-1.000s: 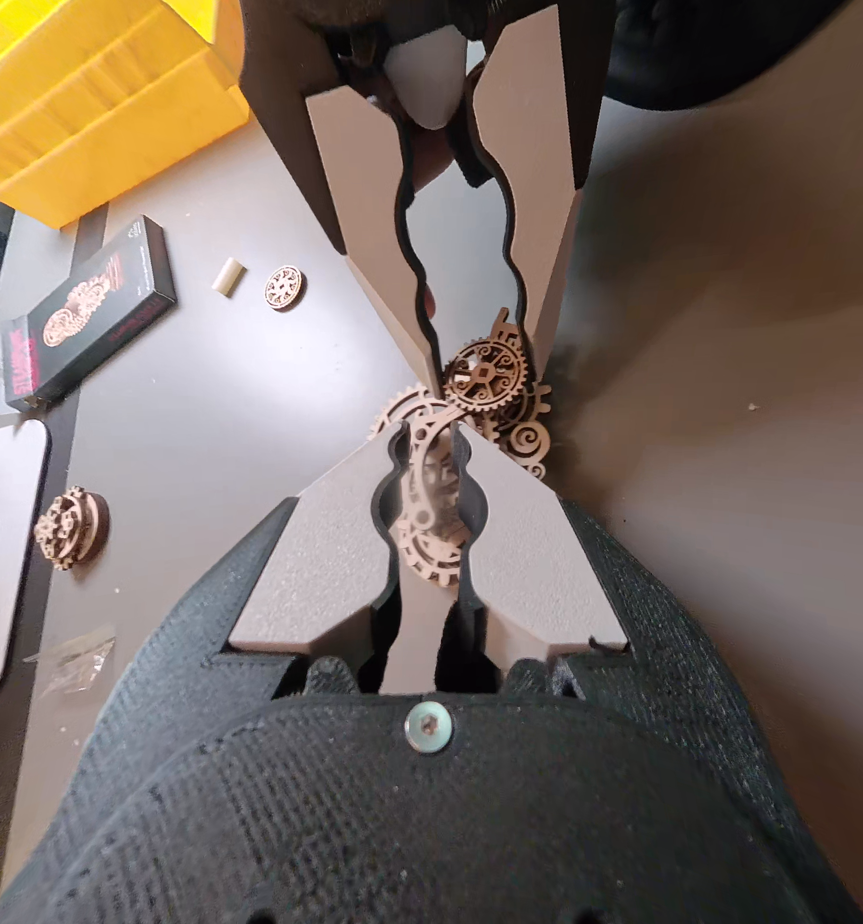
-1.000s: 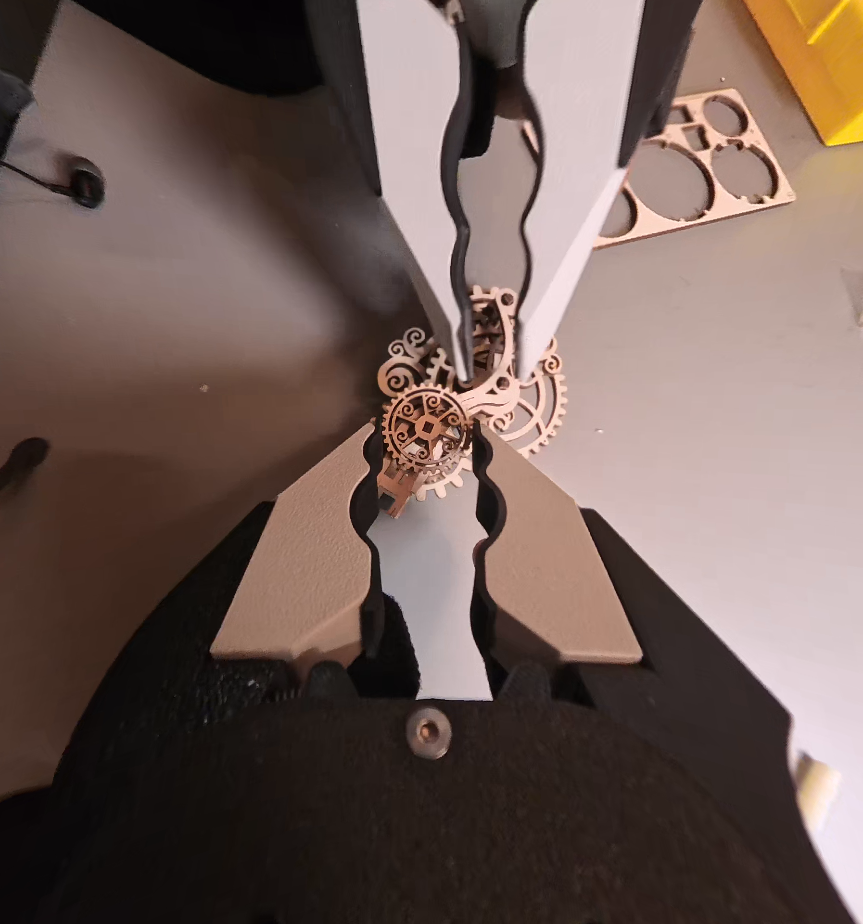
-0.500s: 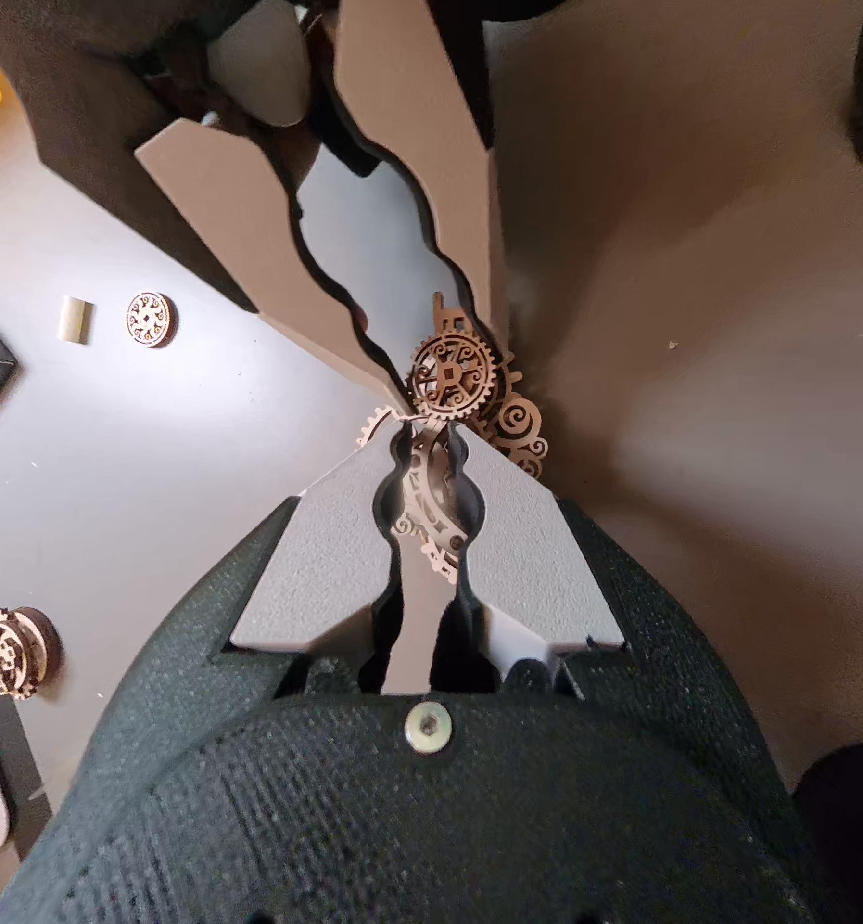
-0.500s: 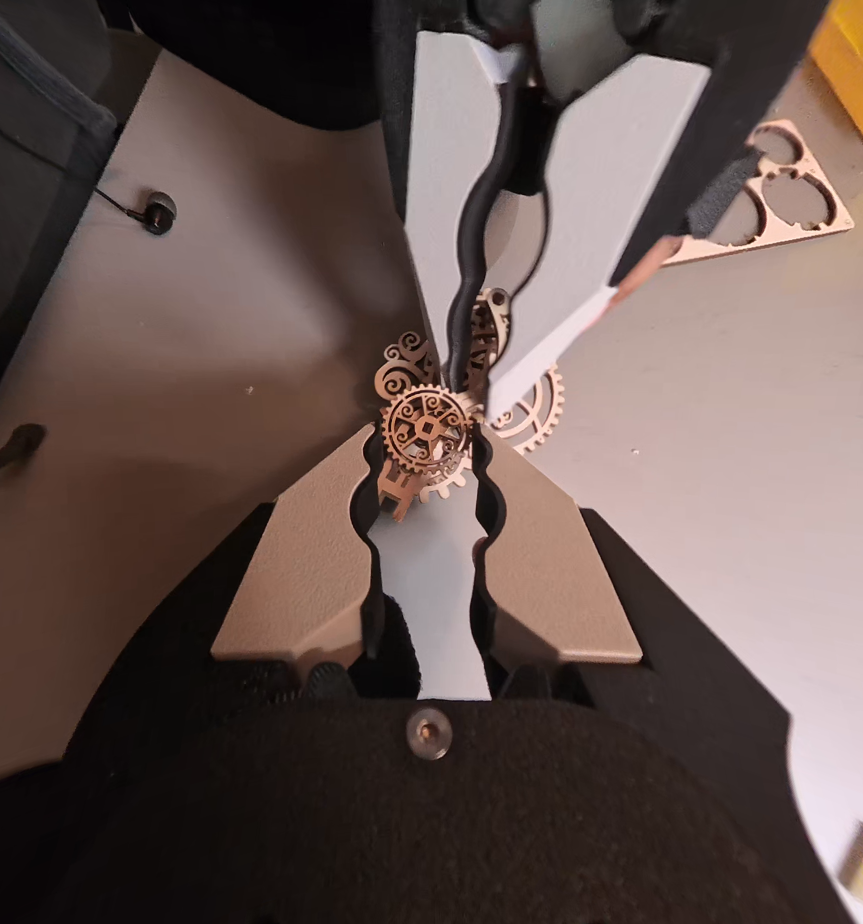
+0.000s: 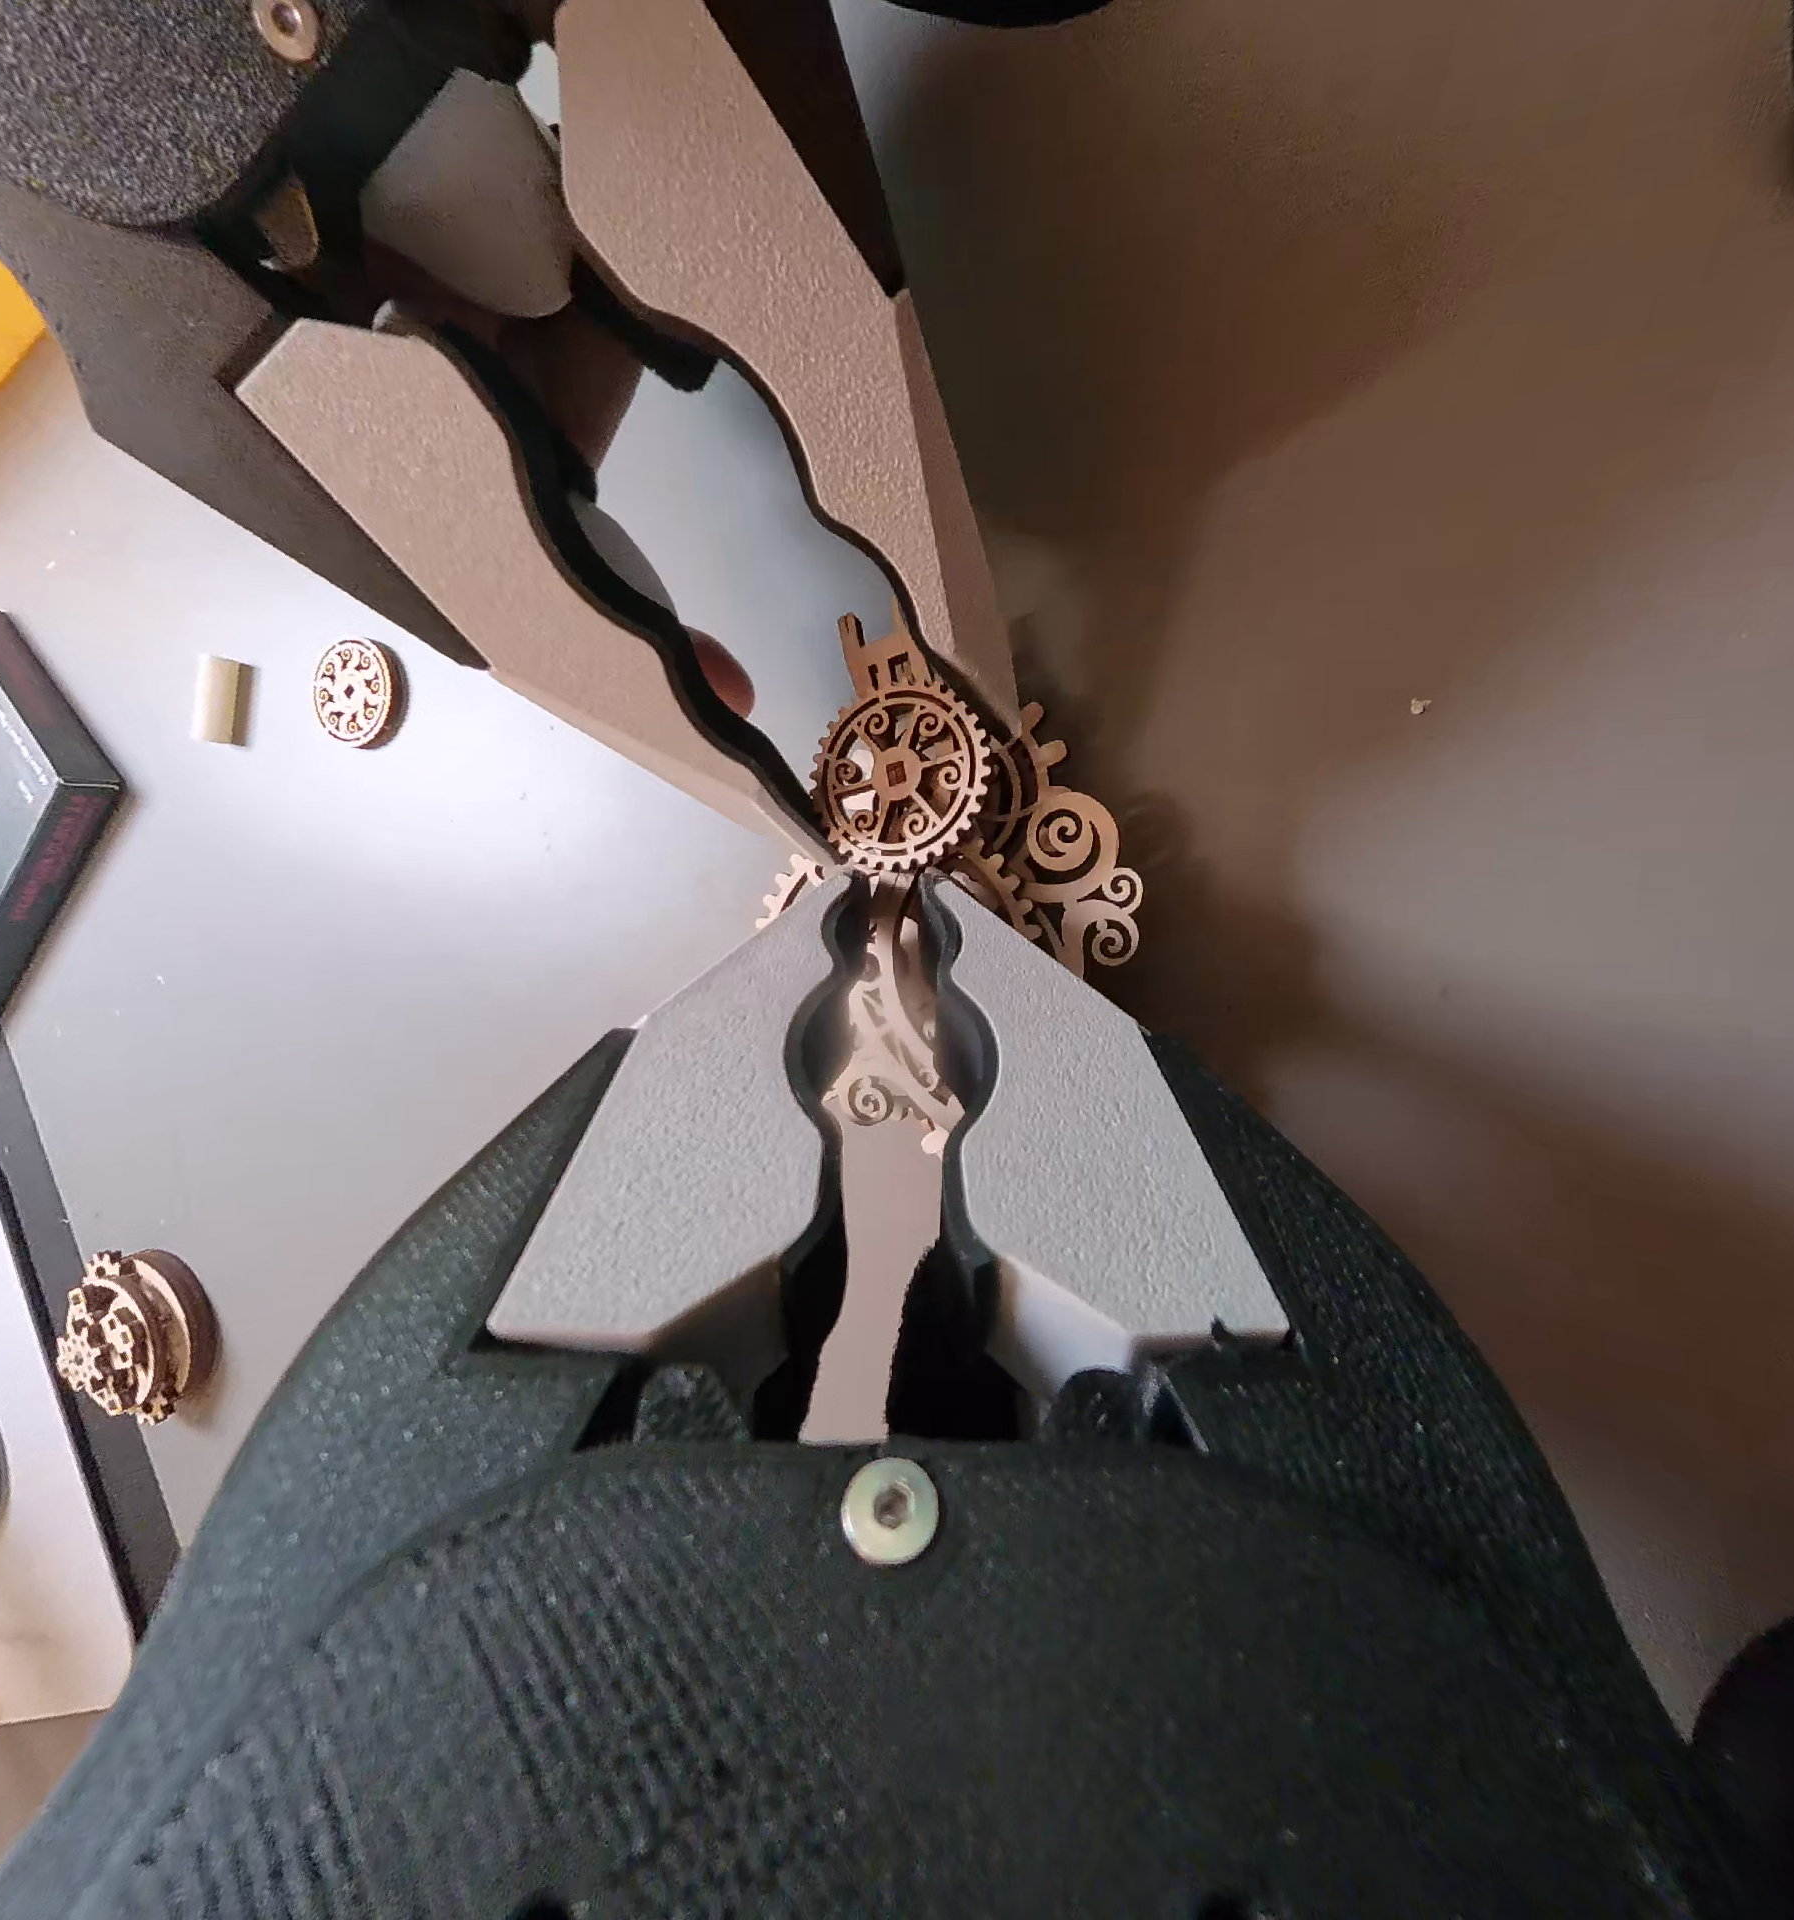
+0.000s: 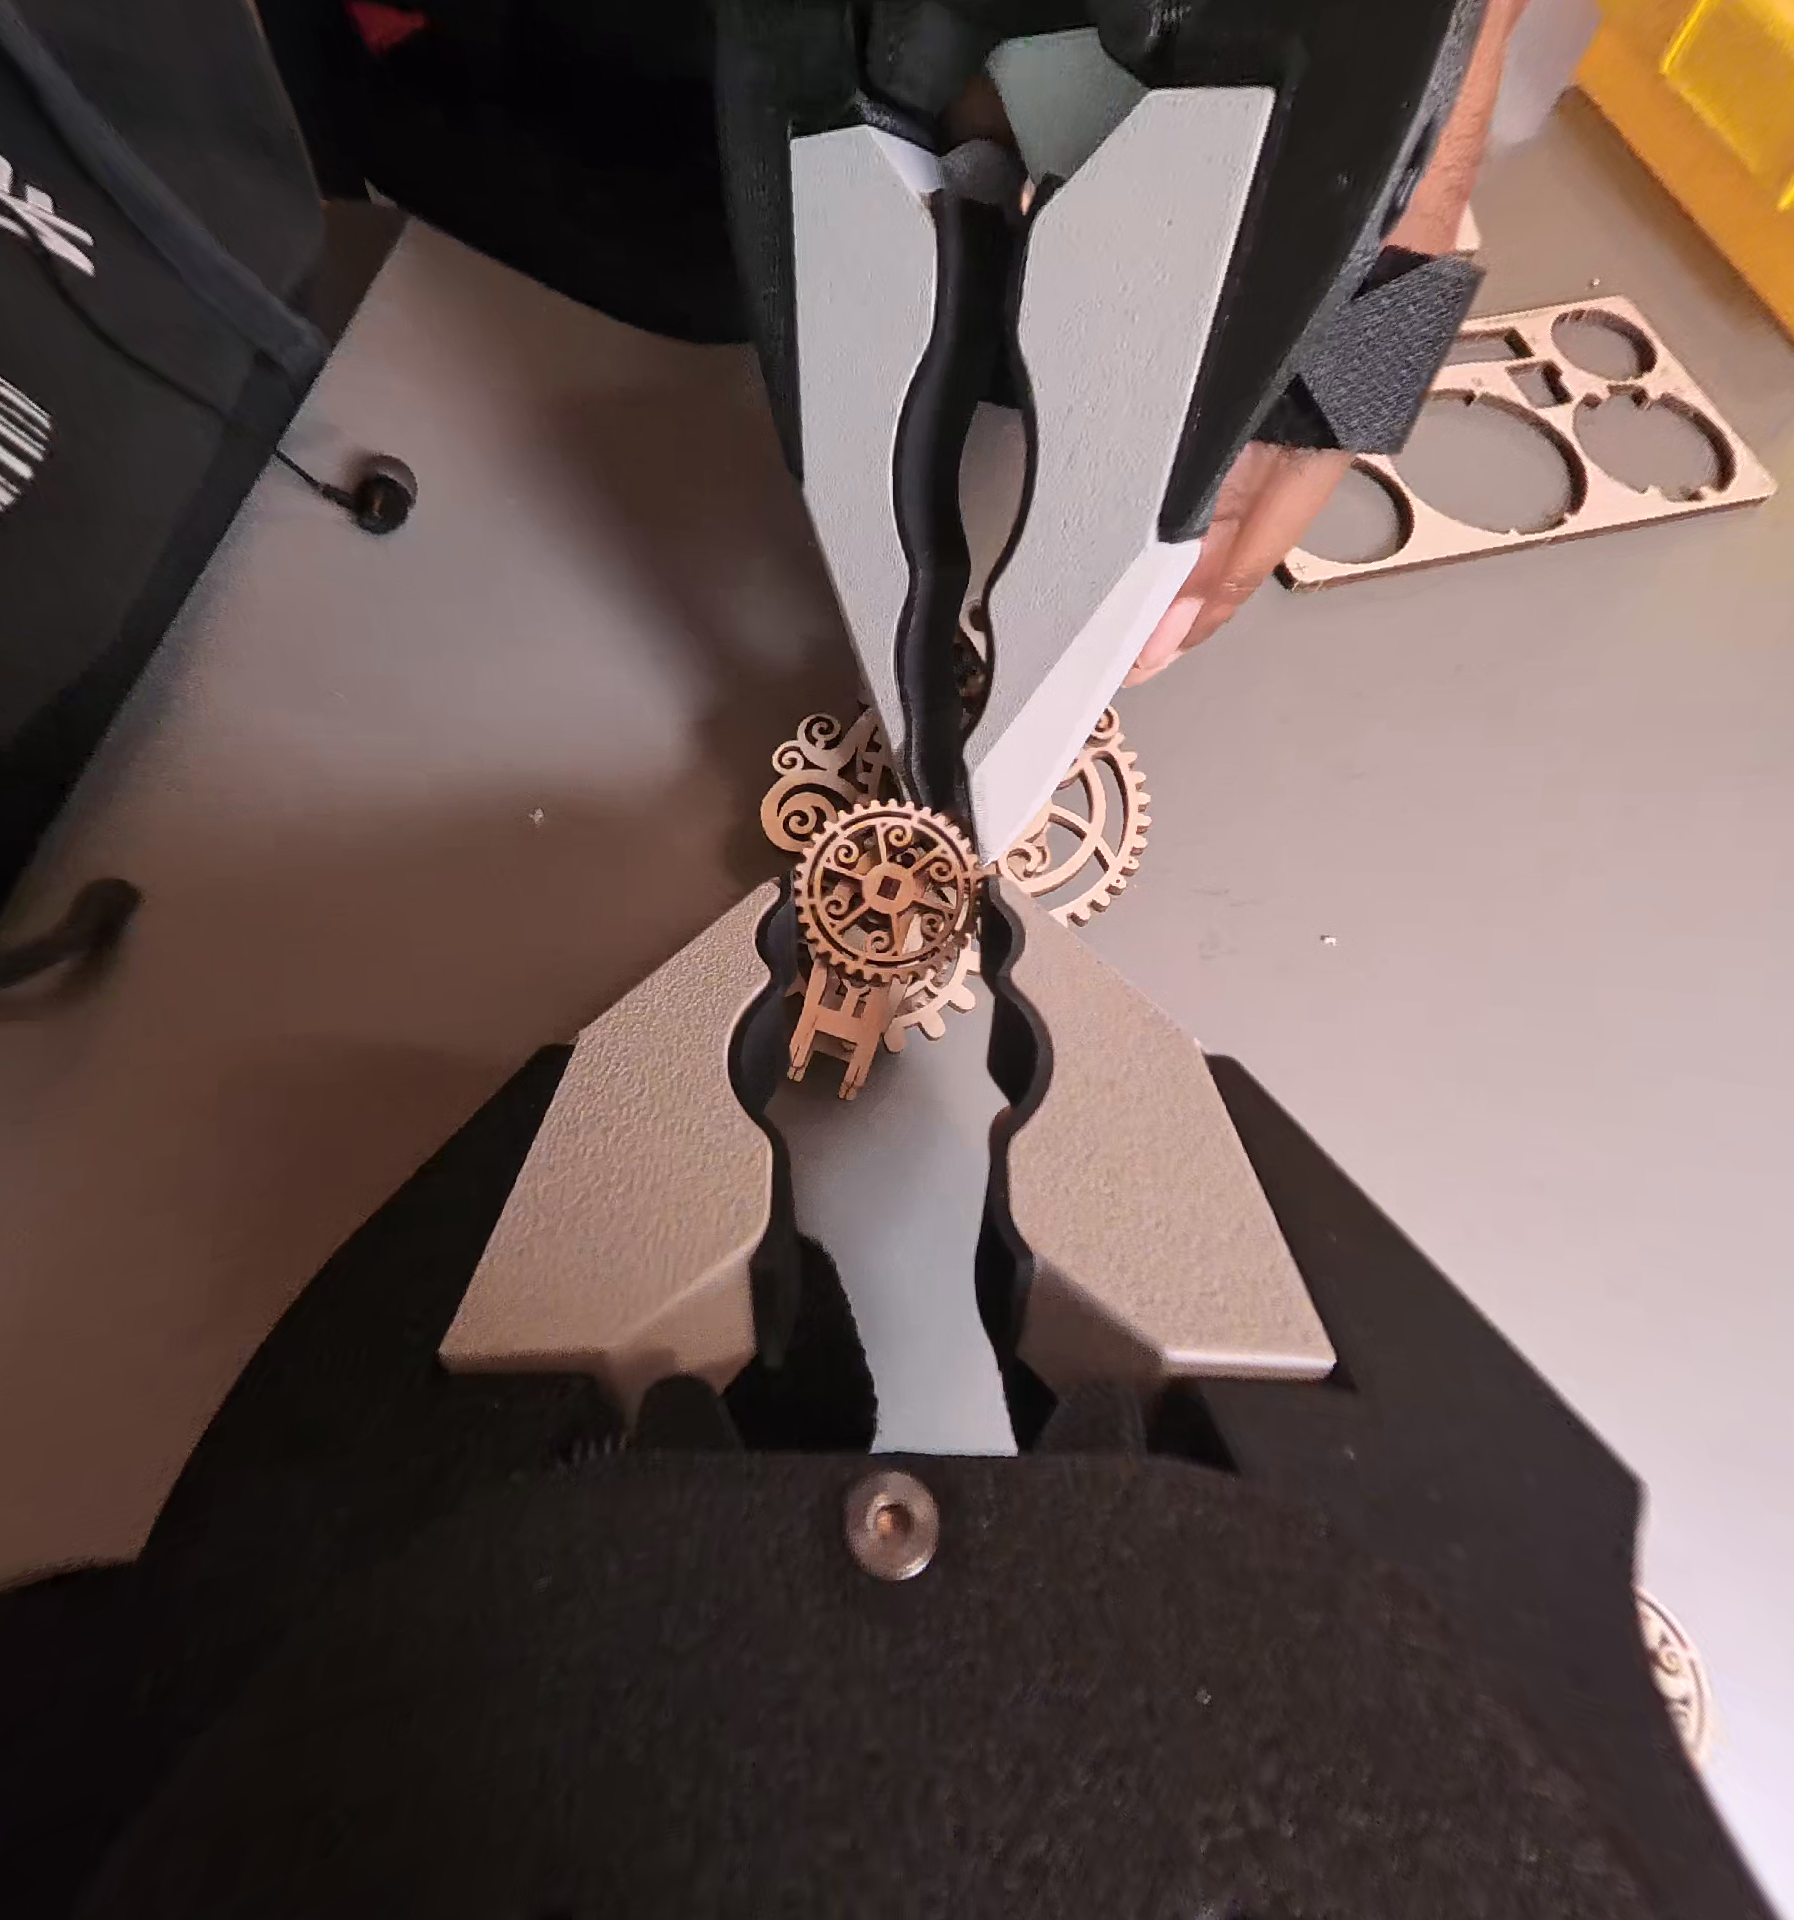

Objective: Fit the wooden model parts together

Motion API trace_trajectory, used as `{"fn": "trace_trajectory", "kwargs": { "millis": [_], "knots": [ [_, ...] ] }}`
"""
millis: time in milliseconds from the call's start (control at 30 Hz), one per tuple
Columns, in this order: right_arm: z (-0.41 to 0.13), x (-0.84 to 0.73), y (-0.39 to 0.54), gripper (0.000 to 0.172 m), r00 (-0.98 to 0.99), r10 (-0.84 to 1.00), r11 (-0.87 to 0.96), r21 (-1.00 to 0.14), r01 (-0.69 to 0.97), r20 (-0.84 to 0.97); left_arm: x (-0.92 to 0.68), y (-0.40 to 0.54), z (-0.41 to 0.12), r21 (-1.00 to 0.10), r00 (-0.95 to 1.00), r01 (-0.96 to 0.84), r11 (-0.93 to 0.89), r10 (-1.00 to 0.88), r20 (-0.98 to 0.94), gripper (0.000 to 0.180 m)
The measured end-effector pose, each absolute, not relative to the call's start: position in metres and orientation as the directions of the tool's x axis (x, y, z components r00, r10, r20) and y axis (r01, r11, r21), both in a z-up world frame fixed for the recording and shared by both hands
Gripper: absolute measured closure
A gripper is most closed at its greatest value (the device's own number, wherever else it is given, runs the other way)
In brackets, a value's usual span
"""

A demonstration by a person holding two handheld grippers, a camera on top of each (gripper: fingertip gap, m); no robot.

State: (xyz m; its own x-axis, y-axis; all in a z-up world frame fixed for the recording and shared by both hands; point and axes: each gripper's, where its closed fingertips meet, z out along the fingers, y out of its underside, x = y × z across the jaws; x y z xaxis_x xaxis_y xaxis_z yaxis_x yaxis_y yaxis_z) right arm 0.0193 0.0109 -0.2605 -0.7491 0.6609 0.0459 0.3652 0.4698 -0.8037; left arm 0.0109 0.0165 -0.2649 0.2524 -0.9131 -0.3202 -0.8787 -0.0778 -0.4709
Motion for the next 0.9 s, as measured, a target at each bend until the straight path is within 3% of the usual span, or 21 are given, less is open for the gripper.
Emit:
{"fn": "trace_trajectory", "kwargs": {
  "millis": [200,400,500,700,800,900],
  "knots": [
    [-0.252,0.019,0.01,0.139,-0.691,0.694,0.262,-0.824,0.503,-0.202,0.011,0.017,-0.263,-0.47,0.251,-0.88,-0.068,-0.907,-0.339,0.174],
    [-0.258,0.026,0.008,0.139,-0.75,0.661,0.455,-0.805,0.382,0.018,0.016,0.014,-0.265,-0.477,0.228,-0.878,-0.041,-0.912,-0.342,0.174],
    [-0.258,0.026,0.012,0.138,-0.737,0.676,0.458,-0.791,0.406,0.014,0.016,0.018,-0.262,-0.516,0.266,-0.855,-0.061,-0.904,-0.335,0.171],
    [-0.261,0.021,0.013,0.138,-0.701,0.713,0.435,-0.781,0.449,-0.007,0.015,0.016,-0.241,-0.694,0.448,-0.689,-0.209,-0.876,-0.18,0.138],
    [-0.261,0.022,0.011,0.139,-0.699,0.715,0.423,-0.785,0.453,-0.018,0.012,0.018,-0.247,-0.731,0.549,-0.626,-0.272,-0.82,-0.164,0.127],
    [-0.262,0.022,0.009,0.138,-0.708,0.706,0.454,-0.781,0.429,0.022,0.013,0.017,-0.253,-0.746,0.607,-0.59,-0.31,-0.779,-0.156,0.142]
  ]
}}
